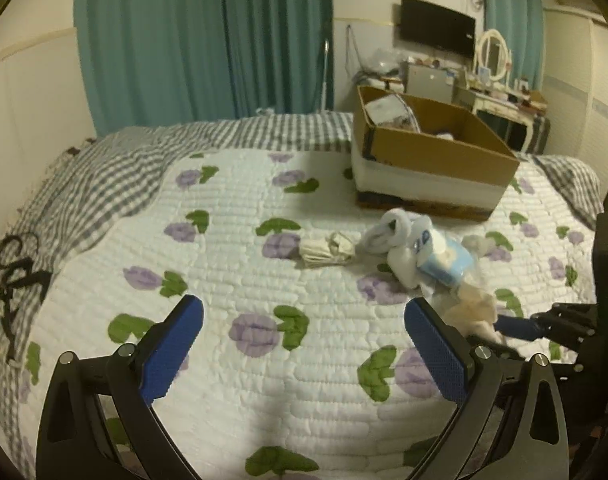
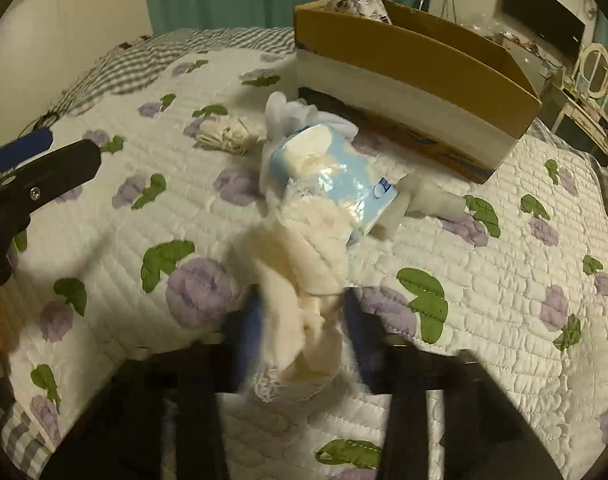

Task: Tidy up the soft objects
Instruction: 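Move both tools back toward the remaining items on the quilt, then grasp the cream lace cloth with the right gripper while the left grasps the blue tissue pack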

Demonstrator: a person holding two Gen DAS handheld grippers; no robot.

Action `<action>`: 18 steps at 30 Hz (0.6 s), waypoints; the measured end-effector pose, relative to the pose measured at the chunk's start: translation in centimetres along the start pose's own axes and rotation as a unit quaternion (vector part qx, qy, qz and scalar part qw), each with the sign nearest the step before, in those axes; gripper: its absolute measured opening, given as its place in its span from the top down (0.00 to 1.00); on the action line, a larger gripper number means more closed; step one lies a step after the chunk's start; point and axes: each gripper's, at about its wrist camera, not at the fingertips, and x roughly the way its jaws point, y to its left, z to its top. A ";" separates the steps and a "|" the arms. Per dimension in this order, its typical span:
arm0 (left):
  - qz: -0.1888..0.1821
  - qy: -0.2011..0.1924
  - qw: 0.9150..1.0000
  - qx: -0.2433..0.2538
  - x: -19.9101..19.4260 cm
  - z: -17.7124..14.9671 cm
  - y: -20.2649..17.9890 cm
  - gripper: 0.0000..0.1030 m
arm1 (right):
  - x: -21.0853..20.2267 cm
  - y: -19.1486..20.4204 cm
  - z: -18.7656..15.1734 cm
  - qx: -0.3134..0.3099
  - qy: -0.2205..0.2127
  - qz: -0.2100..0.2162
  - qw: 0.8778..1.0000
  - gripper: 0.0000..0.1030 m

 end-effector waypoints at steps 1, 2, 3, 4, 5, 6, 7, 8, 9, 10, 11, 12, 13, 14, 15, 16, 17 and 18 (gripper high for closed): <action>-0.001 0.002 1.000 0.002 0.1 0.0 -0.1 0.00 | -0.3 0.0 -0.1 -0.001 -0.002 0.000 1.000 0.78; -0.004 0.005 1.000 0.005 0.1 0.0 -0.3 0.00 | -0.6 0.0 -0.1 0.000 -0.005 -0.003 1.000 0.80; -0.003 0.005 1.000 0.006 0.1 0.0 -0.5 0.00 | -1.1 -0.2 -0.2 0.004 -0.010 -0.006 1.000 0.83; -0.004 0.004 1.000 0.007 0.0 0.0 -0.7 0.00 | -1.6 -0.6 -0.3 0.009 -0.015 -0.007 1.000 0.83; -0.007 0.004 1.000 0.008 -0.1 0.0 -0.9 0.00 | -2.2 -0.9 -0.3 0.014 -0.019 -0.007 1.000 0.83; -0.011 0.002 1.000 0.011 -0.2 0.1 -1.2 0.00 | -2.7 -1.3 -0.3 0.018 -0.023 -0.007 1.000 0.83; -0.013 0.001 1.000 0.014 -0.3 0.2 -1.5 0.00 | -3.2 -1.7 -0.2 0.022 -0.028 -0.010 0.999 0.83; -0.018 -0.002 1.000 0.019 -0.5 0.4 -2.0 0.00 | -3.9 -2.3 -0.2 0.026 -0.034 -0.015 0.999 0.83; -0.024 -0.003 0.999 0.023 -0.6 0.5 -2.4 0.00 | -4.5 -2.9 -0.1 0.030 -0.039 -0.019 0.999 0.83; -0.027 -0.003 0.999 0.028 -0.7 0.6 -3.0 0.00 | -5.1 -3.5 0.0 0.035 -0.045 -0.023 0.998 0.83; -0.029 -0.004 0.999 0.033 -0.8 0.8 -3.4 0.00 | -5.7 -4.2 0.1 0.042 -0.052 -0.025 0.997 0.83; -0.030 -0.005 0.999 0.038 -0.7 0.9 -4.0 0.00 | -6.2 -4.9 0.3 0.048 -0.056 -0.027 0.997 0.83; -0.031 -0.005 0.999 0.042 -0.6 1.0 -4.4 0.00 | -6.5 -5.5 0.5 0.053 -0.059 -0.028 0.996 0.83; -0.032 -0.001 0.999 0.044 -0.4 1.1 -5.0 0.00 | -6.9 -6.1 0.7 0.057 -0.063 -0.030 0.996 0.83; -0.033 0.003 0.999 0.044 -0.1 1.3 -5.4 0.00 | -7.2 -6.7 0.8 0.059 -0.065 -0.033 0.996 0.83; -0.035 0.006 0.998 0.044 0.2 1.5 -5.8 0.00 | -7.5 -7.2 1.0 0.060 -0.068 -0.038 0.995 0.83; -0.039 0.005 0.998 0.047 0.5 1.6 -6.4 0.00 | -7.6 -7.6 1.2 0.059 -0.069 -0.041 0.995 0.83; -0.041 0.005 0.998 0.052 0.8 1.8 -7.0 0.00 | -7.7 -8.1 1.4 0.059 -0.071 -0.044 0.995 0.83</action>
